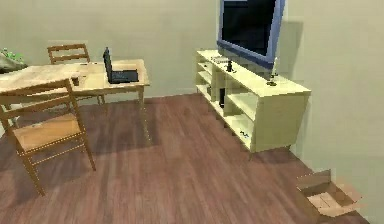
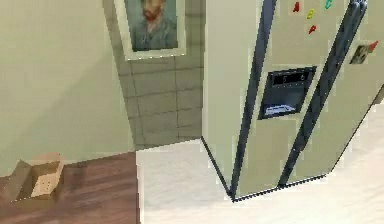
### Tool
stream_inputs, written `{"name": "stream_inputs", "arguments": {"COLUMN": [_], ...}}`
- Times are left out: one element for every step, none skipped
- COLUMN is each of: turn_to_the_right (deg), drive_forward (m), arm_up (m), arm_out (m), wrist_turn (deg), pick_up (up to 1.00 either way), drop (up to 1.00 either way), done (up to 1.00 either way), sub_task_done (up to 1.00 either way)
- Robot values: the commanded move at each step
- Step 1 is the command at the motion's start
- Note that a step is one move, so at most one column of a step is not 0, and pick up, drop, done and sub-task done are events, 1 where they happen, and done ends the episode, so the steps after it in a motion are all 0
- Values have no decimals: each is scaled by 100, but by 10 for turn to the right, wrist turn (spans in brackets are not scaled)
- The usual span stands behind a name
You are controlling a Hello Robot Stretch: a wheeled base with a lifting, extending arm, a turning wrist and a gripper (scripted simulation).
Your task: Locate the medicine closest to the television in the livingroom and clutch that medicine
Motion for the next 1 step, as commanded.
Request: {"name": "stream_inputs", "arguments": {"turn_to_the_right": [-330], "drive_forward": [0], "arm_up": [0], "arm_out": [0], "wrist_turn": [0], "pick_up": [0], "drop": [0], "done": [0], "sub_task_done": [0]}}
